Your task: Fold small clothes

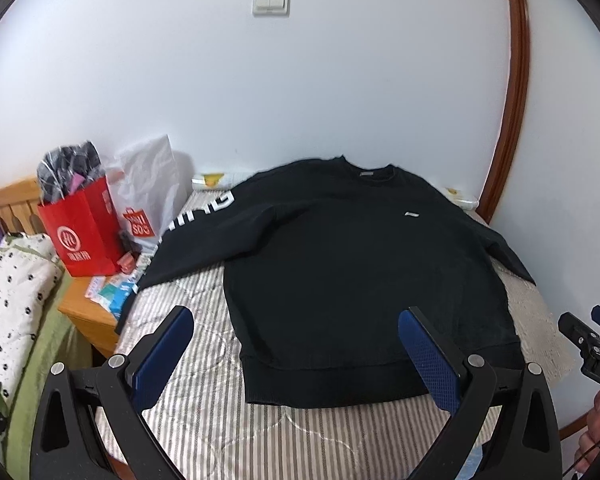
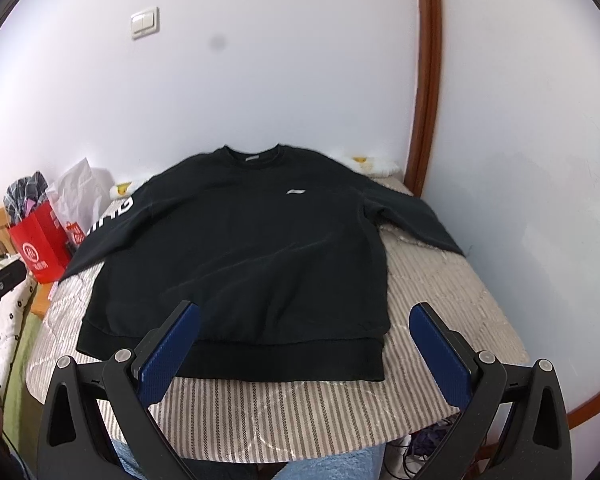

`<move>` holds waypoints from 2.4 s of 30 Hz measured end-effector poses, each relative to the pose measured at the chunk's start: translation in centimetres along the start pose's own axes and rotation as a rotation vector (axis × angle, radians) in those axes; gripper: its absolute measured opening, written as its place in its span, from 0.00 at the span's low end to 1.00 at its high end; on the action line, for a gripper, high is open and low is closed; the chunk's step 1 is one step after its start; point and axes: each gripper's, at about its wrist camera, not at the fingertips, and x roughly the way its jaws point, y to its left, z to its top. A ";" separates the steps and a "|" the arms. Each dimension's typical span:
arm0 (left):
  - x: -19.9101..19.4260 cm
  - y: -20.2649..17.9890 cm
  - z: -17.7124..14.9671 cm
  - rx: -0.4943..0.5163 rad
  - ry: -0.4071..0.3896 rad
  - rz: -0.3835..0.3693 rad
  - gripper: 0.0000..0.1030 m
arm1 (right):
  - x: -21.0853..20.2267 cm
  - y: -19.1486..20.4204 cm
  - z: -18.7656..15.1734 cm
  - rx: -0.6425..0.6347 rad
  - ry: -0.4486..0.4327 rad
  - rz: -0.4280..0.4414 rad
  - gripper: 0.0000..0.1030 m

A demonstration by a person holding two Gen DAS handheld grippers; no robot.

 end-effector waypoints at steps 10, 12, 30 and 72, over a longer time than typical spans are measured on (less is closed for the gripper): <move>11.7 8.8 -3.1 -0.250 0.171 -0.053 0.97 | 8.2 1.0 -1.8 -0.011 0.089 0.027 0.99; 13.6 10.6 -3.4 -0.290 0.187 -0.043 0.94 | 9.7 1.4 -1.9 -0.016 0.100 0.028 0.98; 25.6 19.2 -0.9 -0.668 0.234 -0.173 0.70 | 20.5 4.2 -0.6 -0.028 0.226 0.045 0.97; 31.6 -4.5 8.7 0.012 0.294 -0.139 0.26 | 21.6 -2.6 -0.4 0.017 0.232 -0.012 0.97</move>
